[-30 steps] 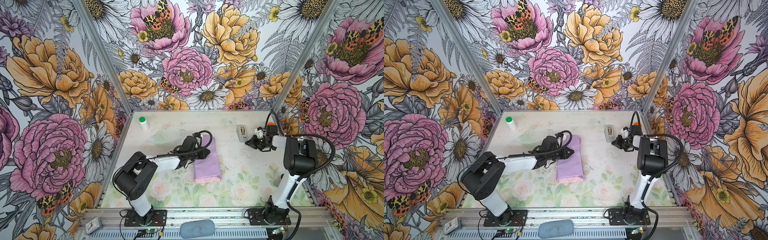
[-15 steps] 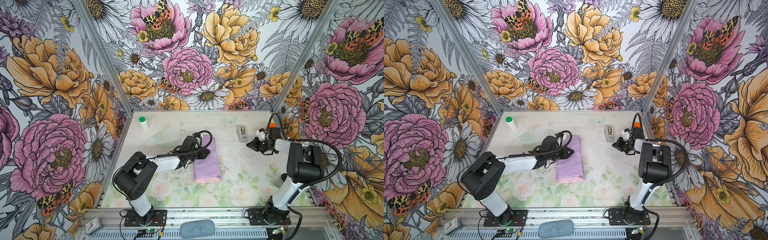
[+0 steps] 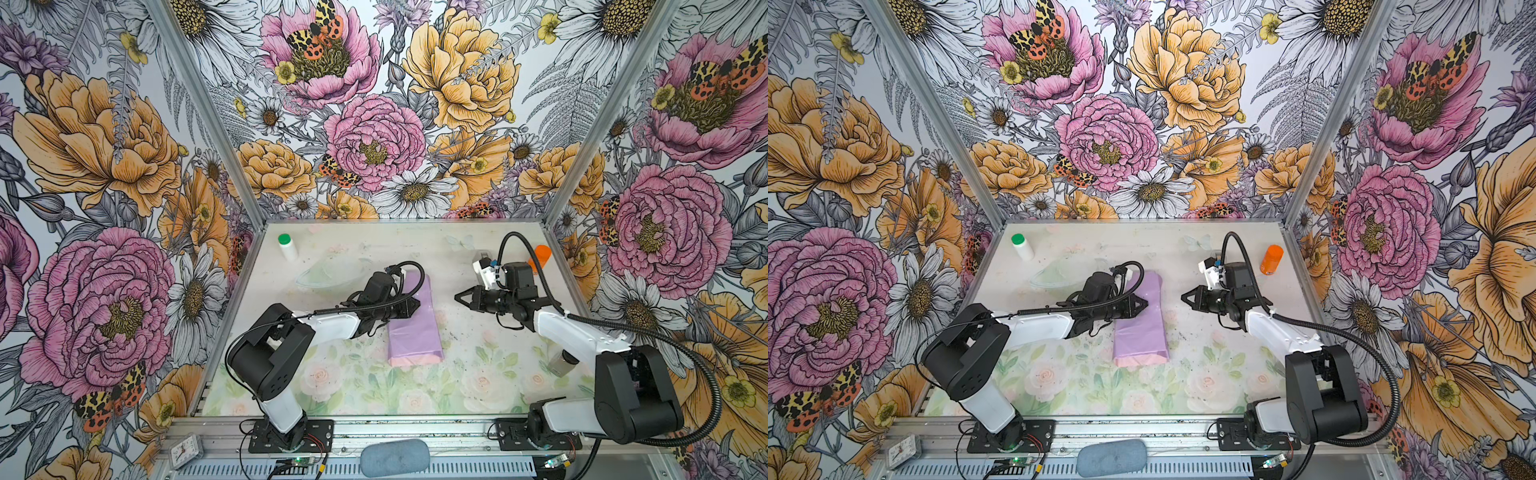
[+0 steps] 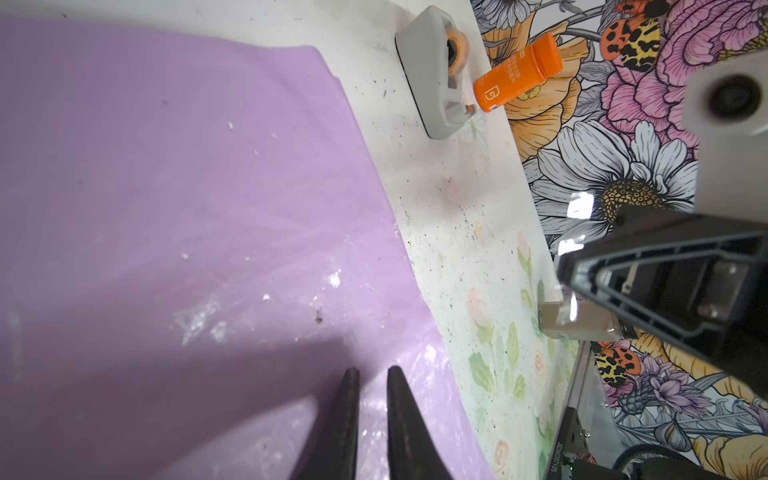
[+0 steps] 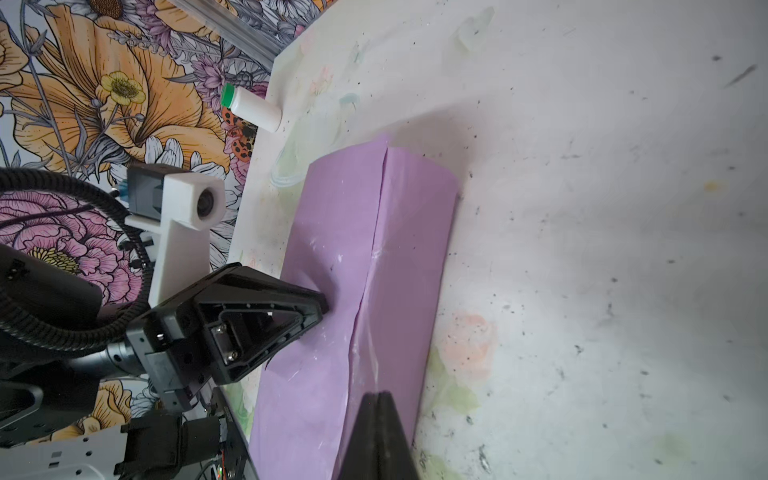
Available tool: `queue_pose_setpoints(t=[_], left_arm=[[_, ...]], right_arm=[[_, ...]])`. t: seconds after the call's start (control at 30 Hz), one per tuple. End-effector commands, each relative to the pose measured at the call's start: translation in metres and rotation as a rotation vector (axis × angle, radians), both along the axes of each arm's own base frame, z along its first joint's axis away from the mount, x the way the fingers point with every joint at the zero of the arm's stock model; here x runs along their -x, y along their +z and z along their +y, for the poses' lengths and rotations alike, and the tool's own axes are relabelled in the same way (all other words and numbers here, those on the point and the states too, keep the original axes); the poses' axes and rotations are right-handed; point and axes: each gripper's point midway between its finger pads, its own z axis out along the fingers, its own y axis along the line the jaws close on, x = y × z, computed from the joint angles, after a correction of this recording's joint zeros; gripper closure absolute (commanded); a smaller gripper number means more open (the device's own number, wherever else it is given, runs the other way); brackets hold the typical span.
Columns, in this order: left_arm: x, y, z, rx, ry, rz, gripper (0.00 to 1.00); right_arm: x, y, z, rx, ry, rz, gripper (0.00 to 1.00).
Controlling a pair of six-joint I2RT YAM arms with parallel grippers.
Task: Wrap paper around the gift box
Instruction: 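Swing the right gripper over the box toward the left gripper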
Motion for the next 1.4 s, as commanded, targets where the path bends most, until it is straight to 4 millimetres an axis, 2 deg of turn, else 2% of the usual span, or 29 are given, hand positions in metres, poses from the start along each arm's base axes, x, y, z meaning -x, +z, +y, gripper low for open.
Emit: queue_pose_setpoints(t=[0.0, 0.1, 0.2, 0.33, 0.43, 0.53, 0.67, 0.83, 0.97, 1.37], left_arm=[[0.017, -0.034, 0.013, -0.097, -0.012, 0.079, 0.84], [0.017, -0.033, 0.012, -0.096, -0.016, 0.075, 0.84], [0.018, -0.032, 0.012, -0.095, -0.020, 0.073, 0.84], [0.019, -0.031, 0.014, -0.099, -0.017, 0.070, 0.84], [0.019, -0.029, 0.014, -0.098, -0.018, 0.065, 0.84], [0.018, -0.029, 0.014, -0.101, -0.021, 0.063, 0.84], [0.018, -0.028, 0.014, -0.102, -0.025, 0.057, 0.84], [0.017, -0.029, 0.014, -0.104, -0.027, 0.054, 0.84], [0.017, -0.028, 0.013, -0.102, -0.030, 0.054, 0.84], [0.016, -0.027, 0.012, -0.104, -0.028, 0.054, 0.84]], right_arm=[[-0.006, 0.026, 0.008, -0.093, -0.084, -0.091, 1.00], [0.014, 0.020, 0.024, -0.071, 0.027, -0.088, 1.00], [0.034, 0.011, 0.033, 0.050, 0.188, -0.090, 1.00], [0.043, 0.020, 0.034, 0.209, 0.349, -0.197, 1.00], [0.041, 0.029, 0.032, 0.290, 0.447, -0.338, 1.00], [0.040, 0.027, 0.034, 0.328, 0.556, -0.409, 1.00], [0.034, 0.024, 0.040, 0.284, 0.629, -0.324, 1.00], [0.025, 0.002, 0.040, 0.299, 0.673, -0.152, 1.00], [0.023, -0.009, 0.040, 0.298, 0.713, -0.082, 1.00], [0.013, -0.007, 0.054, 0.223, 0.775, -0.071, 1.00]])
